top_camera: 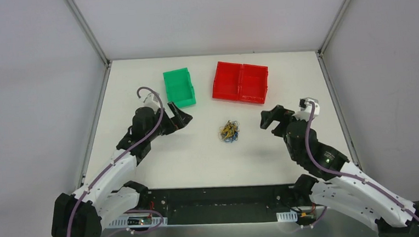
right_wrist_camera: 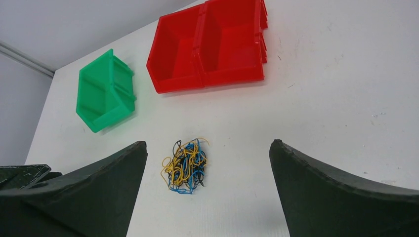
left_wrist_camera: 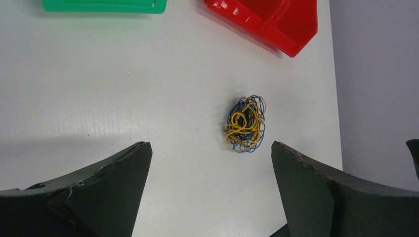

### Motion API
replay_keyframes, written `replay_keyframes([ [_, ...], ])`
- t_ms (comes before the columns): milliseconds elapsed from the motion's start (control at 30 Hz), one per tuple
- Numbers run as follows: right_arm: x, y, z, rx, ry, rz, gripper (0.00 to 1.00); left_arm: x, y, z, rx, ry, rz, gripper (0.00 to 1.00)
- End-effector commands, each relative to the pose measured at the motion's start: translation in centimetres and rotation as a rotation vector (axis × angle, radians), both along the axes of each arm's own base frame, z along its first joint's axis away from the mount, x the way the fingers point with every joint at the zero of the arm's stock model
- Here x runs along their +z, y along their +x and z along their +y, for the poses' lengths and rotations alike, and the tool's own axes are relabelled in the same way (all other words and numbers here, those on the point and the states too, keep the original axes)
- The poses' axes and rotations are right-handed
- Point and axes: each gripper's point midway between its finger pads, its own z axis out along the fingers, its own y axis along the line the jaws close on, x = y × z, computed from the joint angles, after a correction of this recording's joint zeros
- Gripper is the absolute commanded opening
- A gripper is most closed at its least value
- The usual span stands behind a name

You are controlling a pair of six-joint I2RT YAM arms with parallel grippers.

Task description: Untangle the cables

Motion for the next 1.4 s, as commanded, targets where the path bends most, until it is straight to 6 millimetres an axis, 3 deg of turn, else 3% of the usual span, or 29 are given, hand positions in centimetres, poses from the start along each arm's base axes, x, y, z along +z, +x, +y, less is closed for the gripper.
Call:
replay_keyframes([
  [0, -0.4, 0.7, 1.0, 0.016, 0.005, -0.015, 1.00, 2.7, 0.8, -2.1, -0.109, -0.046, -0.102, 0.98],
  [167, -4.6, 1.3, 5.6, 0.205, -0.059, 0.043, 1.00, 0.6, 1.3, -5.7, -0.290, -0.095, -0.039, 0.93],
  [300, -6.2, 1.7, 6.7, 0.218, -0.111, 0.127, 1.00, -2.2, 2.1, -7.1, -0.334, -0.070, 0.038, 0.89],
  [433, -7.2, 1.8, 7.1, 0.229, -0.144, 0.173, 1.00, -2.8, 1.9, -8.5, -0.395, -0.025, 0.021, 0.85],
  [600, -6.9, 1.6, 7.2, 0.240, -0.132, 0.165, 1.00, -4.8, 2.0, -9.8, -0.453, 0.026, 0.093, 0.80],
  [867, -5.9, 1.3, 6.1, 0.220, -0.109, 0.122, 1.00, -6.7, 1.4, -12.7, -0.567, 0.063, 0.154, 0.63],
  [1167, -5.2, 1.1, 5.6, 0.212, -0.102, 0.102, 1.00, -8.5, -0.1, -13.9, -0.658, 0.129, 0.197, 0.61],
  [1367, -5.1, 1.0, 5.7, 0.217, -0.097, 0.099, 1.00, -10.8, 0.5, -15.0, -0.669, 0.179, 0.259, 0.51],
])
